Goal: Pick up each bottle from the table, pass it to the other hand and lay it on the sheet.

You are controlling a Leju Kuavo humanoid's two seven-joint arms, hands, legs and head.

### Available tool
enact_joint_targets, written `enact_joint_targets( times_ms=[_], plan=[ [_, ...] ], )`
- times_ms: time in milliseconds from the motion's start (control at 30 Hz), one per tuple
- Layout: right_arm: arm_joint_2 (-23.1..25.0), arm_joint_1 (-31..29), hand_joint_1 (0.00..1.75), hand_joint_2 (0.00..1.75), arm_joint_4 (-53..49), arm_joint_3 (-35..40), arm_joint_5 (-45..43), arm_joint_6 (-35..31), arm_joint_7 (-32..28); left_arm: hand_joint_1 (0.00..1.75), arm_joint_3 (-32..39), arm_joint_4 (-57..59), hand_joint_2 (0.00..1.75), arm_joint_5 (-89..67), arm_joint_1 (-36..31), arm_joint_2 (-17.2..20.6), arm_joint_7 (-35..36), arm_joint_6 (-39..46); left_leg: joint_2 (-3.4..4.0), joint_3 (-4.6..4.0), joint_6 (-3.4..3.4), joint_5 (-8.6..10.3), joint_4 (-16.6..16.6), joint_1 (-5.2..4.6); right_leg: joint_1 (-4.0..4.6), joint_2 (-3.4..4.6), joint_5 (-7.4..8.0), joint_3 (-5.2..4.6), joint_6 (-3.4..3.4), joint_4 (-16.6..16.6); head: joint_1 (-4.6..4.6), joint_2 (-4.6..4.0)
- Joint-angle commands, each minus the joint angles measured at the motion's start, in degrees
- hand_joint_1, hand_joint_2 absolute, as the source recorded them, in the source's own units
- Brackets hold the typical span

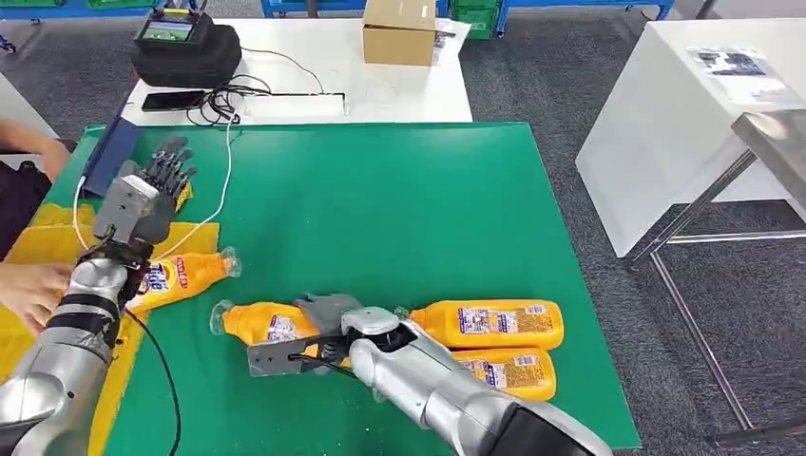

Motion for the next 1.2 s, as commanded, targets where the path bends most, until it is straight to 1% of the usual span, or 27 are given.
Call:
enact_joint_targets(
  times_ms=[33, 67, 133, 200, 233, 267, 300, 333, 367, 400, 467, 567, 600, 633, 700, 733, 767, 800, 867, 900, 933, 1000, 1033, 1067, 1133, 1200],
  plan=[
    [-2.06, 1.60, 1.75, 1.75, 5.34, 5.57, 0.33, 4.03, 1.32, 0.00, 8.41, -1.89, 0.00, 5.51, -2.32, -4.19, 3.31, -3.41, -0.17, 0.21, 0.22, 0.14, -0.25, -0.06, -0.03, -0.34, 0.07, 0.28, 0.15, -0.24, 0.00, 0.00],
    [-2.34, 1.72, 1.75, 1.75, 5.30, 5.79, 0.44, 4.35, 1.75, 0.00, 8.42, -1.98, 0.00, 6.03, -2.35, -4.30, 3.68, -3.21, -0.16, 0.18, 0.14, 0.07, -0.12, -0.02, 0.00, -0.27, 0.02, 0.24, 0.09, -0.14, 0.00, 0.00],
    [-2.81, 2.07, 1.75, 1.75, 5.18, 4.92, -0.25, 3.28, 2.54, 0.00, 9.41, -1.71, 0.00, 8.59, -2.64, -4.59, 4.84, -4.76, -0.25, 0.31, 0.21, 0.15, -0.26, -0.07, -0.04, -0.42, 0.05, 0.39, 0.14, -0.24, 0.00, 0.00],
    [-2.76, 2.38, 1.75, 1.75, 4.57, 0.11, -3.77, -2.78, 3.78, 0.00, 11.64, -2.37, 0.00, 12.59, -2.68, -4.54, 7.51, -5.92, -0.21, 0.33, 0.17, 0.12, -0.19, -0.05, -0.03, -0.36, 0.03, 0.40, 0.12, -0.19, 0.00, 0.00],
    [-2.55, 3.25, 1.75, 1.75, 2.72, -6.30, -9.11, -10.06, 2.03, 0.00, 13.54, -3.11, 0.00, 14.87, -2.46, -4.25, 9.00, -5.15, -0.19, 0.38, 0.22, 0.15, -0.26, -0.06, -0.03, -0.38, 0.07, 0.45, 0.15, -0.27, 0.00, 0.00],
    [-2.44, 3.45, 1.75, 1.75, 1.40, -9.78, -12.14, -14.19, -0.29, 0.00, 15.05, -4.11, 0.00, 17.00, -2.00, -3.64, 10.54, -5.36, -0.22, 0.39, 0.25, 0.19, -0.32, -0.08, -0.05, -0.43, 0.09, 0.46, 0.17, -0.31, 0.00, 0.00],
    [-1.82, 6.07, 1.75, 1.75, -4.84, -19.07, -20.96, -23.86, -10.18, 0.00, 18.21, -7.06, 0.00, 20.82, -0.14, -2.83, 13.39, -4.26, -0.09, 0.37, 0.19, 0.10, -0.19, -0.05, -0.03, -0.26, 0.06, 0.42, 0.12, -0.19, 0.00, 0.00],
    [-1.61, 7.62, 1.75, 1.75, -9.57, -22.46, -24.69, -26.79, -13.87, 0.00, 19.80, -9.52, 0.00, 24.01, 1.56, -2.28, 15.92, -5.40, -0.03, 0.37, 0.21, 0.12, -0.23, -0.07, -0.04, -0.22, 0.09, 0.40, 0.14, -0.21, 0.00, 0.00],
    [-1.93, 10.45, 1.75, 1.75, -17.67, -24.74, -29.13, -26.57, -15.64, 0.00, 20.46, -12.30, 0.00, 26.12, 3.74, -1.60, 17.54, -6.23, 0.07, 0.40, 0.25, 0.14, -0.29, -0.10, -0.07, -0.14, 0.13, 0.39, 0.16, -0.26, 0.00, 0.00],
    [-2.63, 11.57, 1.75, 1.75, -21.18, -24.07, -29.43, -25.70, -13.54, 0.00, 20.56, -13.19, 0.00, 26.63, 4.50, -1.43, 18.00, -6.48, 0.28, 0.41, 0.16, 0.04, -0.19, -0.07, -0.04, 0.12, 0.10, 0.37, 0.10, -0.15, 0.04, 0.00],
    [-2.85, 12.11, 1.75, 1.75, -22.17, -23.79, -29.48, -25.54, -13.04, 0.00, 20.51, -13.31, 0.00, 26.66, 4.66, -1.63, 18.07, -6.35, 0.39, 0.34, 0.22, 0.06, -0.25, -0.14, -0.11, 0.19, 0.12, 0.26, 0.14, -0.12, 0.04, 0.00],
    [-2.92, 12.55, 1.75, 1.75, -21.97, -23.60, -29.48, -25.45, -13.14, 0.00, 20.33, -13.32, 0.00, 26.64, 4.36, -2.18, 18.00, -6.03, -0.02, 0.15, 0.11, 0.01, -0.09, -0.05, -0.02, -0.10, -0.01, 0.16, 0.05, -0.04, 0.02, 0.00],
    [-2.43, 12.82, 1.75, 1.75, -22.43, -24.77, -31.78, -26.30, -15.35, 0.00, 19.87, -12.95, 0.00, 26.65, 4.30, -2.04, 17.96, -5.39, -0.15, 0.15, 0.16, 0.05, -0.15, -0.07, -0.04, -0.26, -0.03, 0.21, 0.09, -0.10, 0.02, 0.00],
    [-2.45, 13.42, 1.75, 1.75, -24.78, -24.94, -33.10, -28.32, -18.73, 0.00, 19.17, -13.42, 0.00, 27.43, 5.00, -1.66, 17.79, -6.50, -0.19, 0.06, 0.12, 0.02, -0.07, -0.02, 0.00, -0.20, -0.03, 0.14, 0.07, -0.05, 0.02, 0.00],
    [-3.14, 16.17, 1.75, 1.75, -33.61, -23.99, -35.53, -28.70, -19.35, 0.00, 18.50, -15.05, 0.00, 29.69, 6.86, -1.70, 18.95, -9.09, -0.23, 0.11, 0.22, 0.03, -0.19, -0.12, -0.09, -0.31, -0.04, 0.19, 0.14, -0.10, 0.02, 0.00],
    [-3.41, 17.58, 1.75, 1.75, -37.44, -22.87, -35.72, -28.93, -19.09, 0.00, 17.41, -16.27, 1.75, 29.24, 8.01, -1.62, 19.40, -9.29, -0.15, -0.04, 0.17, 0.02, -0.12, -0.10, -0.08, -0.18, -0.02, 0.04, 0.11, -0.04, 0.02, 0.00],
    [-3.71, 18.98, 1.75, 1.75, -41.14, -21.45, -36.30, -29.06, -18.13, 0.00, 15.76, -17.52, 1.75, 28.22, 9.00, -1.75, 19.63, -9.29, -0.05, 0.02, 0.21, -0.02, -0.16, -0.11, -0.09, -0.11, -0.03, 0.08, 0.13, -0.07, 0.02, 0.00],
    [-3.91, 19.42, 1.75, 1.75, -42.44, -20.35, -36.23, -28.98, -17.55, 0.00, 15.04, -17.84, 1.75, 29.08, 9.34, -2.07, 20.10, -11.40, -0.12, -0.11, 0.16, -0.01, -0.09, -0.10, -0.09, -0.14, -0.04, -0.01, 0.10, -0.01, 0.02, 0.00],
    [-4.22, 19.41, 1.75, 1.75, -42.86, -18.86, -35.79, -28.89, -16.18, 0.00, 13.97, -18.51, 1.75, 29.28, 9.74, -2.45, 20.79, -12.02, -0.20, 0.02, 0.25, -0.01, -0.20, -0.13, -0.10, -0.28, -0.06, 0.12, 0.15, -0.11, 0.02, 0.00],
    [-4.29, 19.05, 1.75, 1.75, -42.14, -18.22, -35.81, -28.71, -15.83, 0.00, 13.00, -18.72, 1.75, 29.69, 9.83, -2.63, 20.83, -13.62, -0.22, -0.13, 0.16, 0.00, -0.10, -0.06, -0.04, -0.26, -0.05, -0.05, 0.10, -0.05, 0.02, 0.00],
    [-4.50, 18.45, 1.75, 1.75, -41.20, -17.35, -36.70, -27.69, -15.21, 0.00, 11.31, -19.44, 1.75, 30.71, 10.36, -2.58, 20.65, -16.81, -0.23, -0.06, 0.20, 0.01, -0.16, -0.08, -0.05, -0.30, -0.05, 0.02, 0.13, -0.11, 0.02, 0.00],
    [-4.84, 15.96, 1.75, 1.75, -37.89, -14.29, -36.32, -24.34, -13.32, 0.00, 5.71, -23.02, 1.75, 30.24, 12.23, -2.75, 18.40, -23.23, -0.26, -0.14, 0.19, 0.04, -0.15, -0.08, -0.05, -0.34, -0.03, -0.05, 0.12, -0.10, 0.02, 0.00],
    [-4.74, 14.37, 1.75, 1.75, -35.98, -12.35, -35.79, -22.24, -12.69, 0.00, 1.84, -25.32, 1.75, 29.14, 13.61, -2.68, 16.23, -26.27, -0.22, -0.27, 0.14, 0.04, -0.09, -0.06, -0.04, -0.27, -0.02, -0.20, 0.09, -0.05, 0.02, 0.00],
    [-4.48, 13.91, 1.75, 1.75, -35.40, -11.65, -35.56, -21.61, -12.55, 0.00, 0.51, -26.19, 1.75, 28.82, 14.18, -2.92, 16.02, -27.09, -0.19, -0.25, 0.16, 0.03, -0.09, -0.06, -0.04, -0.24, -0.01, -0.19, 0.10, -0.05, 0.02, 0.00],
    [-3.59, 12.47, 1.75, 1.75, -33.85, -8.90, -35.14, -18.95, -11.42, 0.00, -4.29, -29.53, 1.75, 27.95, 16.30, -3.69, 16.24, -28.53, -0.22, -0.13, 0.25, 0.06, -0.19, -0.12, -0.09, -0.33, -0.01, -0.06, 0.16, -0.12, 0.02, 0.00],
    [-3.24, 12.40, 1.75, 1.75, -33.87, -8.35, -35.23, -18.87, -11.22, 0.00, -5.40, -30.19, 1.75, 27.91, 16.78, -4.04, 16.37, -27.99, -0.17, -0.29, 0.13, 0.01, -0.07, -0.07, -0.05, -0.19, -0.03, -0.23, 0.08, -0.02, 0.02, 0.00]
  ],
)
